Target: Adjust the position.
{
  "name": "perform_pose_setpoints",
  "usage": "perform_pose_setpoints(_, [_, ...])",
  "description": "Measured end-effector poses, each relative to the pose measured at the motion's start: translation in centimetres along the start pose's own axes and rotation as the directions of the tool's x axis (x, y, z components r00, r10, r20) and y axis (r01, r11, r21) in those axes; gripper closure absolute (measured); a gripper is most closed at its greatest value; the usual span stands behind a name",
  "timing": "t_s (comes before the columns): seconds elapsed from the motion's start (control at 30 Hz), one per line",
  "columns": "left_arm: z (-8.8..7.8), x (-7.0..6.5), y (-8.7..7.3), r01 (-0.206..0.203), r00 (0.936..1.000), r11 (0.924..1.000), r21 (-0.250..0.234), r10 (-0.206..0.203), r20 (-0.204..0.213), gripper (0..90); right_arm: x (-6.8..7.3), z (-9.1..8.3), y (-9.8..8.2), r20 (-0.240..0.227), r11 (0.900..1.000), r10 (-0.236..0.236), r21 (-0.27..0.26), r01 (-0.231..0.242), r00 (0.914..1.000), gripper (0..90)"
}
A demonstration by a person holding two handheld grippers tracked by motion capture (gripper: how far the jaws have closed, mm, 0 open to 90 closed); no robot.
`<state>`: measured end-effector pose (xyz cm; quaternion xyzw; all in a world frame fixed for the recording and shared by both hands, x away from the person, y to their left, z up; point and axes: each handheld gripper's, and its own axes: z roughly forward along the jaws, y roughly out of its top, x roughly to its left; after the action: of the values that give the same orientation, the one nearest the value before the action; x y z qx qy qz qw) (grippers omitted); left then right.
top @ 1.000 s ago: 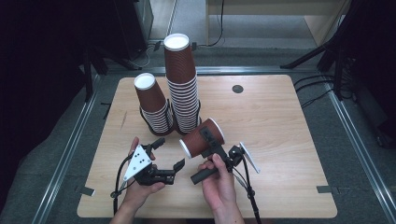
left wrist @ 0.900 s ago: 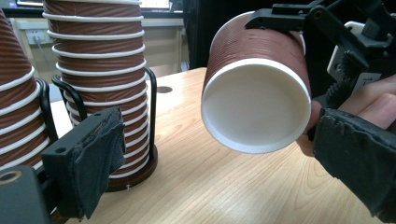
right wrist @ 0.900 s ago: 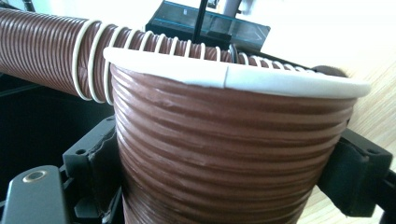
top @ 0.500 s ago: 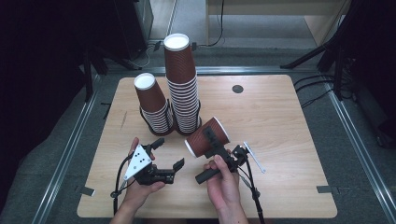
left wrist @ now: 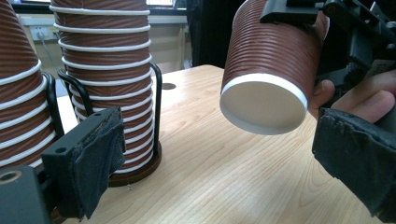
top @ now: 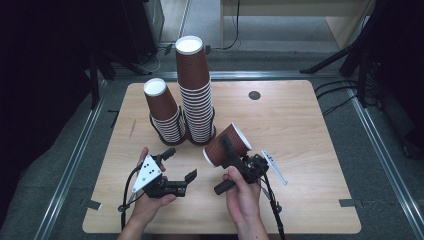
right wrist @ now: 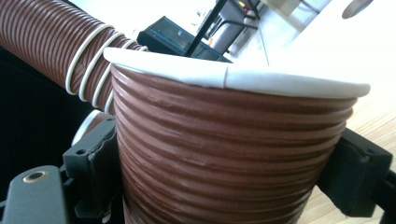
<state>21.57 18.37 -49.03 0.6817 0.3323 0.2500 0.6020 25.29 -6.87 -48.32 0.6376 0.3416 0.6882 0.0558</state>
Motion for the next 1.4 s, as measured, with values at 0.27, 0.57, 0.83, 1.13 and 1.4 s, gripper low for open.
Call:
perform_pose_setpoints(0.27, [0.0, 0.0, 0.0, 0.002, 1.0000, 1.0000, -0.001, -0.002, -0.001, 3.4, 0.1, -0.1, 0.0, 0.014, 0.996, -0.089, -0.012, 0.089, 0.9959, 12.8])
perform_pose_setpoints(0.57, [-0.1, 0.0, 0.1, 0.003, 1.0000, 1.0000, -0.001, -0.003, -0.001, 3.4, 1.3, -0.3, 0.0, 0.035, 0.958, -0.284, -0.038, 0.285, 0.9582, 12.8])
perform_pose_setpoints(0.83, [-0.1, 0.1, 0.0, 0.006, 1.0000, 1.0000, 0.001, -0.006, -0.002, 3.4, 2.1, -0.7, 0.3, 0.057, 0.897, -0.433, -0.070, 0.437, 0.8994, 12.8])
perform_pose_setpoints(1.13, [-0.1, 0.1, 0.1, 0.008, 1.0000, 1.0000, -0.003, -0.008, -0.003, 3.5, 2.6, -1.0, 0.8, 0.144, 0.731, -0.657, -0.119, 0.672, 0.7402, 12.7])
perform_pose_setpoints(1.4, [-0.1, 0.1, 0.1, 0.007, 1.0000, 1.0000, 0.001, -0.007, -0.003, 3.4, 2.8, -1.1, 0.9, 0.189, 0.610, -0.758, -0.131, 0.781, 0.6239, 12.6])
